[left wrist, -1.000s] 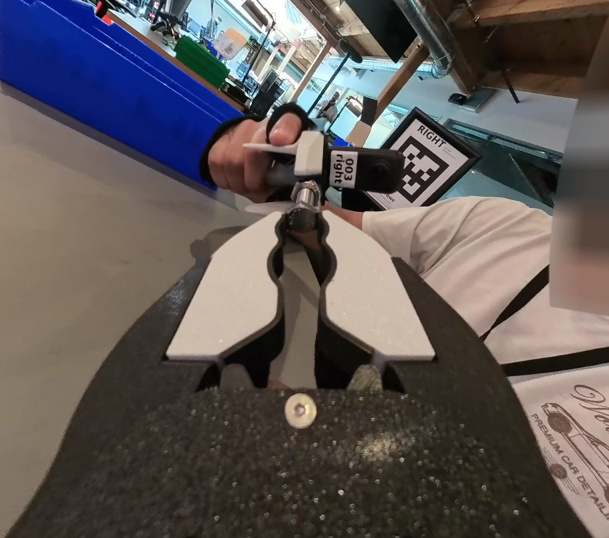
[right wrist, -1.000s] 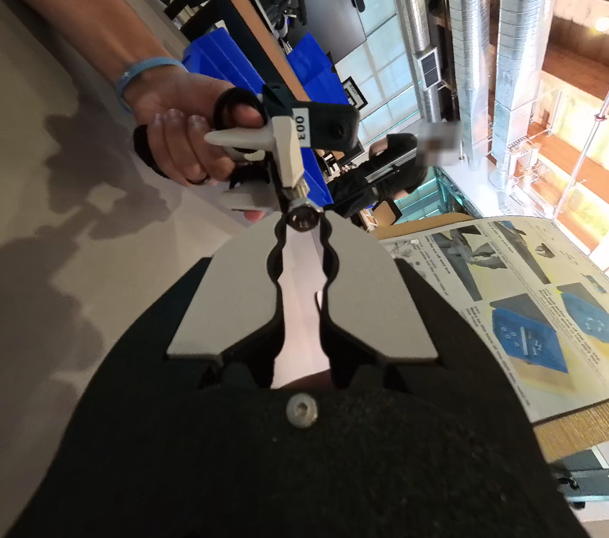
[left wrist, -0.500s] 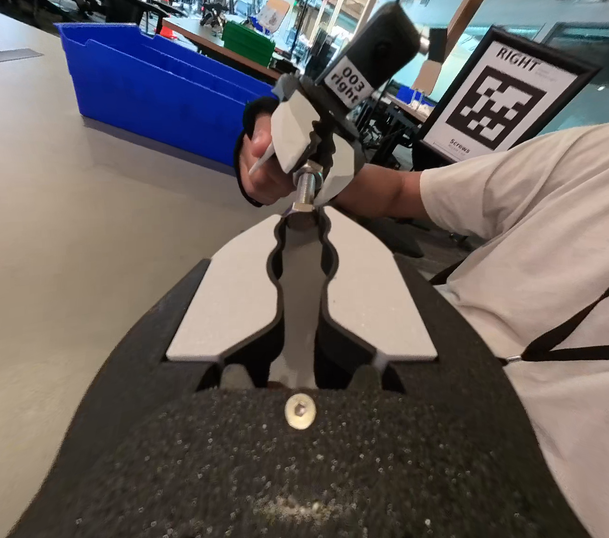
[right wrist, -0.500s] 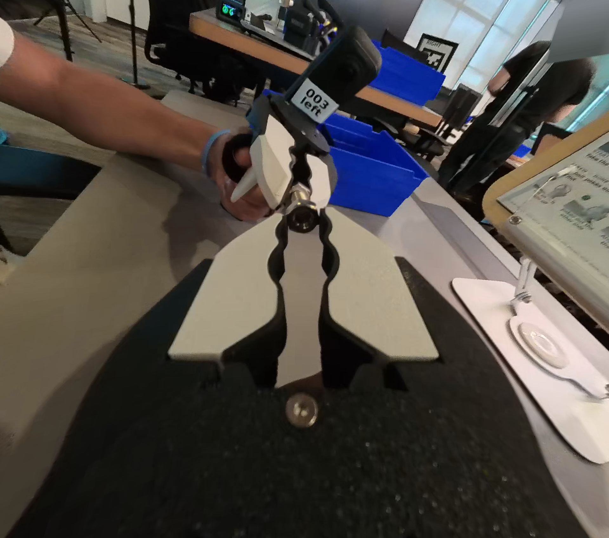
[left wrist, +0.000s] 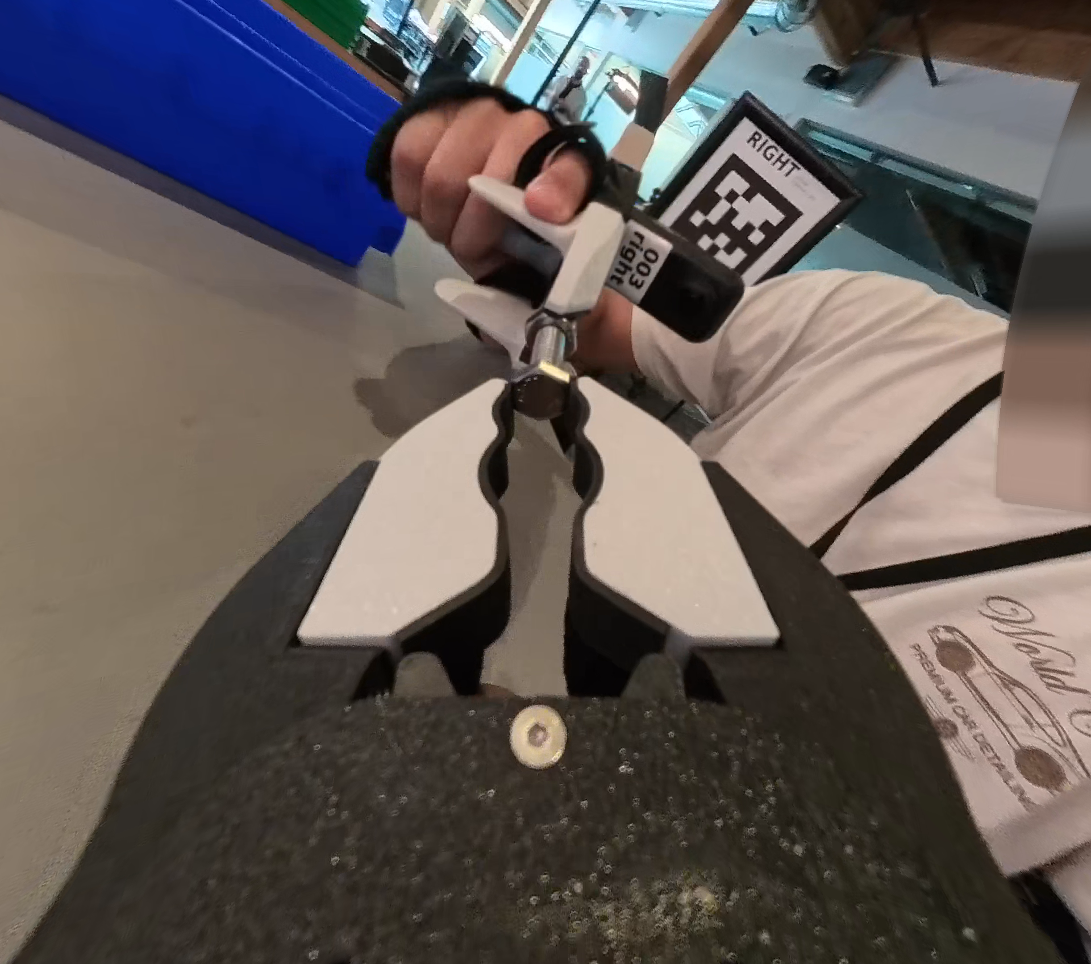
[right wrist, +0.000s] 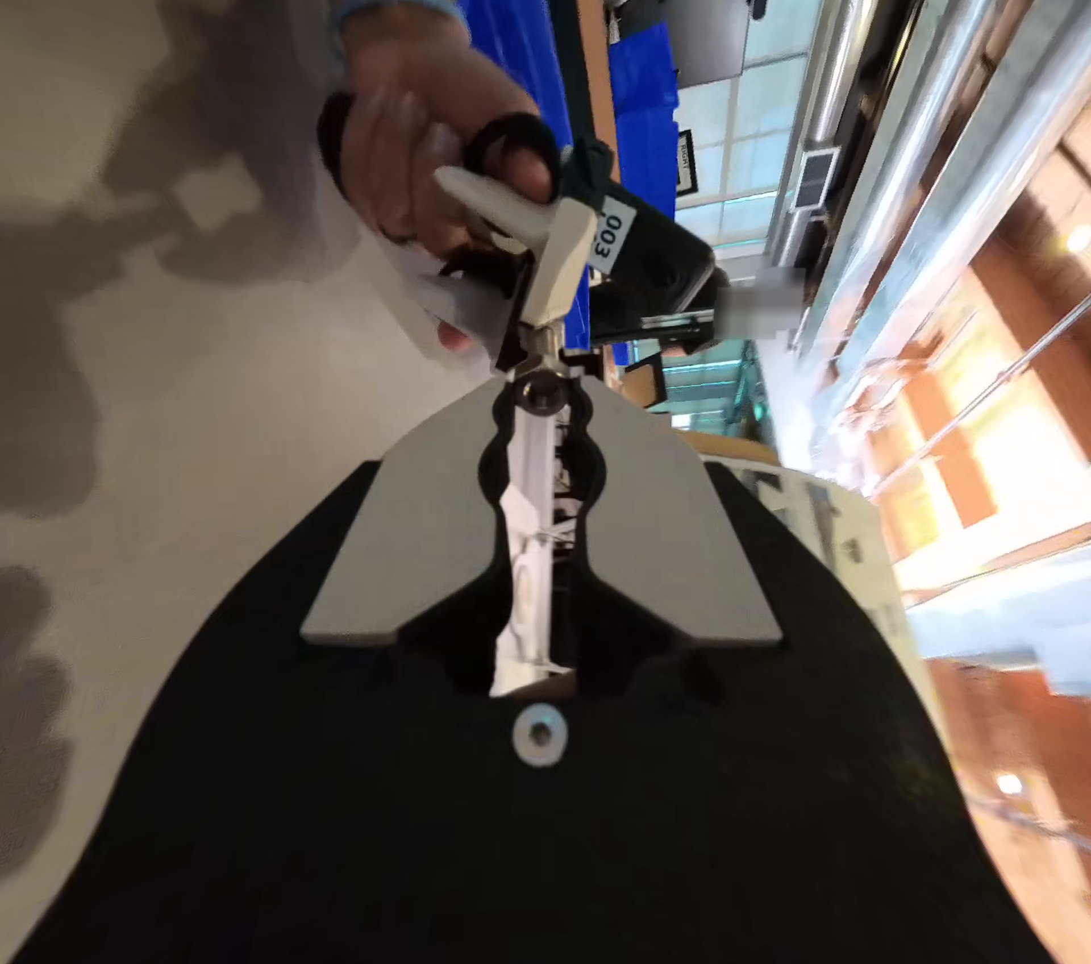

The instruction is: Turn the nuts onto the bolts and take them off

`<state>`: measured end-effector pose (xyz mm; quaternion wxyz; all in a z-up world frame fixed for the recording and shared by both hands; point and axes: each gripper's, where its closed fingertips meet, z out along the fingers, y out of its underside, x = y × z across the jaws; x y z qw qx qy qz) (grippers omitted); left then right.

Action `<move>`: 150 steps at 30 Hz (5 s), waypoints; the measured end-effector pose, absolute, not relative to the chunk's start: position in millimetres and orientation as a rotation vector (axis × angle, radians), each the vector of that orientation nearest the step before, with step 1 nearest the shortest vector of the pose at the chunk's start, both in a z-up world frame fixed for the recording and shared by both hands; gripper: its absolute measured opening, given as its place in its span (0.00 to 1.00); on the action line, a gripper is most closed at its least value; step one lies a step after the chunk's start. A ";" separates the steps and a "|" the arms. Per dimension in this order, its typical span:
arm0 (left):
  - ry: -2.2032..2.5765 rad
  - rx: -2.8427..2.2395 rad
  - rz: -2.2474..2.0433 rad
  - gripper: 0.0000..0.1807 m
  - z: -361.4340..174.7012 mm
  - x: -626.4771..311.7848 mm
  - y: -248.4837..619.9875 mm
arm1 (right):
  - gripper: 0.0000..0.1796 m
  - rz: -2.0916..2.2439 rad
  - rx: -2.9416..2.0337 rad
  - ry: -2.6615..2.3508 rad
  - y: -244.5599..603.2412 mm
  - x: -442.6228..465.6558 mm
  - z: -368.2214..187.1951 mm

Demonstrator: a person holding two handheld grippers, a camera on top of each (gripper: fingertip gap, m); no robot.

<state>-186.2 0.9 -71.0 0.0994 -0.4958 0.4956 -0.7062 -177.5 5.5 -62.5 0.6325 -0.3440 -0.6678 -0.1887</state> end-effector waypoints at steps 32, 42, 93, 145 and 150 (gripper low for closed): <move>1.509 -1.451 -2.025 0.10 -66.8 -194.8 5.6 | 0.10 -0.114 -0.929 -1.484 13.5 -188.1 -60.5; 1.567 -1.395 -1.651 0.10 -72.5 -187.7 10.7 | 0.10 0.551 -1.259 -1.238 16.7 -183.6 -65.4; 1.397 -1.383 -1.727 0.09 -66.3 -179.9 21.4 | 0.22 0.259 -1.148 -1.216 25.7 -179.7 -74.9; 1.298 -1.279 -1.820 0.09 -35.2 -191.6 22.5 | 0.22 0.362 -1.130 -1.076 26.7 -186.3 -46.7; 1.251 -1.278 -1.878 0.09 -31.8 -194.1 27.2 | 0.21 0.308 -1.032 -1.090 9.4 -192.9 -30.5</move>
